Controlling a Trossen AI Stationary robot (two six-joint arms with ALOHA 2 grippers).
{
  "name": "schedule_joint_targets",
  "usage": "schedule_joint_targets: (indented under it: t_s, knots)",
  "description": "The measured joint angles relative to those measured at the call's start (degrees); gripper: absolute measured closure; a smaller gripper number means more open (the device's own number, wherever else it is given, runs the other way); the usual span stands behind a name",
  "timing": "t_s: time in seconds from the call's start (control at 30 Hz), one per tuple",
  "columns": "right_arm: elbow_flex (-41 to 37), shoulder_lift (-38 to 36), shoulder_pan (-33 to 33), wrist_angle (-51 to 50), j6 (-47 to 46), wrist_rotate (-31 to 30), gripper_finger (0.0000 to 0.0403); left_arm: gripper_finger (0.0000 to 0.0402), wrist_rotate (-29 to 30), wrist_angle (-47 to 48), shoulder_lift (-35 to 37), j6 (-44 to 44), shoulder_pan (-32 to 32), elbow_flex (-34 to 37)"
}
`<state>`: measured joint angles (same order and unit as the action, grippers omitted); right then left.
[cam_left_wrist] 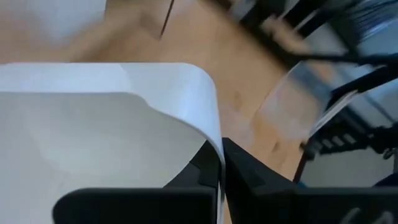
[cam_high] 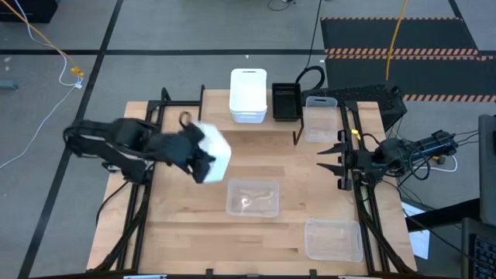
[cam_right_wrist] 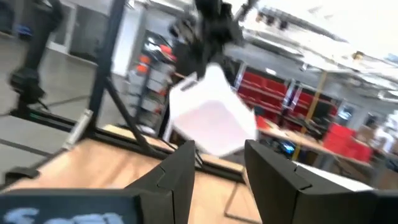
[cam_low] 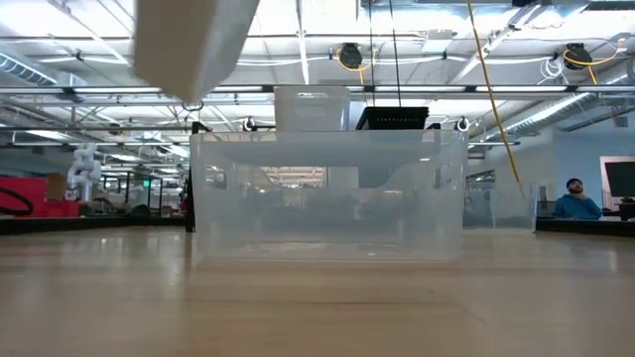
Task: Stack baskets on shelf by color
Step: Stack the white bin on the white bin on the shelf
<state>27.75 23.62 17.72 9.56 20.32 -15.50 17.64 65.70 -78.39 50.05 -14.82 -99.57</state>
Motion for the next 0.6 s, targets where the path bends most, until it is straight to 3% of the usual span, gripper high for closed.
schedule_joint_targets:
  t_s: [0.27, 0.43, 0.6]
  knots:
    - [0.0, 0.0, 0.0, -3.3, -1.6, -5.6, 0.0271, 0.0395, 7.1, -8.8, 7.0, -16.6, 5.3, 0.0]
    - [0.0, 0.1, 0.0, -4.8, -4.4, -5.6, 0.0271, 0.0398, 12.8, -20.4, 8.2, -42.0, 9.3, -0.1]
    - [0.0, 0.2, 0.0, -7.0, -7.2, -5.6, 0.0271, 0.0393, 13.5, -31.4, 5.7, -66.3, 13.8, -0.1]
